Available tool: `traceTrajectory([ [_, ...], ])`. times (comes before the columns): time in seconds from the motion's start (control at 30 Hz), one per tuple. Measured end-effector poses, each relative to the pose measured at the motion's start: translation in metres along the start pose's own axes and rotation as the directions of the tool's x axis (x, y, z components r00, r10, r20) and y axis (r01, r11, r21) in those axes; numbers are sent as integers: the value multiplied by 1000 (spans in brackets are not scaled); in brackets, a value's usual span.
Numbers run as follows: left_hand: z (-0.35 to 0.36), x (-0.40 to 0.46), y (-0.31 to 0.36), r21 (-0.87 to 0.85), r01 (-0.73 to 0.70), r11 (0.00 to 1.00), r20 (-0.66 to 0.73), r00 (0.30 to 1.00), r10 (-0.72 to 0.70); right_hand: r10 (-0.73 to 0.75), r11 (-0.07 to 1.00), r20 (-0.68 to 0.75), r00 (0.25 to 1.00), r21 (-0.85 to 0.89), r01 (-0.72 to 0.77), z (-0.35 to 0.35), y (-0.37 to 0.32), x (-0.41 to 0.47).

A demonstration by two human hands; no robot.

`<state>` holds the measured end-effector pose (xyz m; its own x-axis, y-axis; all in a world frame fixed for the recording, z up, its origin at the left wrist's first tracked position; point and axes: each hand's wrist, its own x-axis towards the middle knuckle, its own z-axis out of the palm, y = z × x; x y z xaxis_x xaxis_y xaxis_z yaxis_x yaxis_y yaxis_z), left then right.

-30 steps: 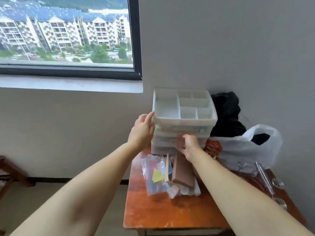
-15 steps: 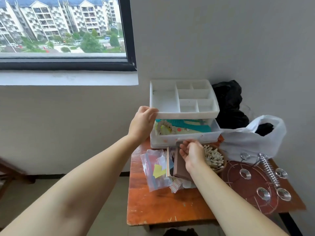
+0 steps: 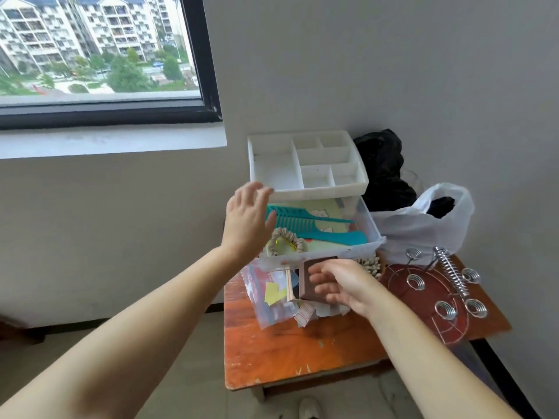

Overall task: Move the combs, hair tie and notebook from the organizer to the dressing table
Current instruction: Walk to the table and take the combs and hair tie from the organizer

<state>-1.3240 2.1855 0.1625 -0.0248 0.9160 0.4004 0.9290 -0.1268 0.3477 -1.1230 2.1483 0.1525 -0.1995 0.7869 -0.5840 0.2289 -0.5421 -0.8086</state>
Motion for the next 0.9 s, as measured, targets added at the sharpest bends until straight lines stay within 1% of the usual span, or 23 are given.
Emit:
traceTrajectory([
  [0.03,0,-4,3,67,-84,994,46,996,81,-75,987,41,996,-136,80,-10,-9,-3],
  [0.07,0,-6,6,139,-137,981,130,984,120,-181,955,55,982,-229,189,-20,-19,-4],
  [0.1,1,-6,10,206,-159,965,225,968,111,-295,907,44,955,-302,294,-28,-32,-2],
  [0.13,2,-5,15,265,-162,951,310,948,74,-412,832,17,911,-400,384,-34,-46,3],
  [0.17,3,-2,20,314,-161,936,370,928,35,-508,724,16,861,-534,437,-38,-59,11],
  [0.2,5,1,24,354,-166,920,406,914,9,-550,580,61,833,-691,433,-40,-70,20],
  [0.23,6,4,29,391,-176,903,427,904,-9,-533,413,125,837,-825,386,-40,-76,32],
  [0.27,7,6,33,426,-182,886,436,899,-25,-469,252,180,865,-911,327,-40,-78,44],
  [0.3,8,8,36,459,-183,869,440,897,-44,-399,125,206,893,-953,276,-40,-77,54],
  [0.33,9,9,37,486,-181,855,439,896,-60,-356,41,212,910,-969,242,-39,-75,62],
  [0.37,10,9,38,502,-177,846,434,898,-70,-350,3,213,912,-974,228,-38,-73,69],
  [0.5,14,5,39,519,-160,840,424,901,-90,-459,-47,246,854,-966,252,-40,-70,86],
  [0.6,17,3,41,515,-147,845,407,909,-90,-485,-89,287,826,-956,280,-40,-68,91],
  [0.77,22,0,41,547,-182,817,413,908,-74,-488,-89,322,811,-943,321,-44,-61,96],
  [0.9,30,-7,38,567,-195,800,398,916,-59,-520,-84,330,788,-938,337,-44,-56,100],
])
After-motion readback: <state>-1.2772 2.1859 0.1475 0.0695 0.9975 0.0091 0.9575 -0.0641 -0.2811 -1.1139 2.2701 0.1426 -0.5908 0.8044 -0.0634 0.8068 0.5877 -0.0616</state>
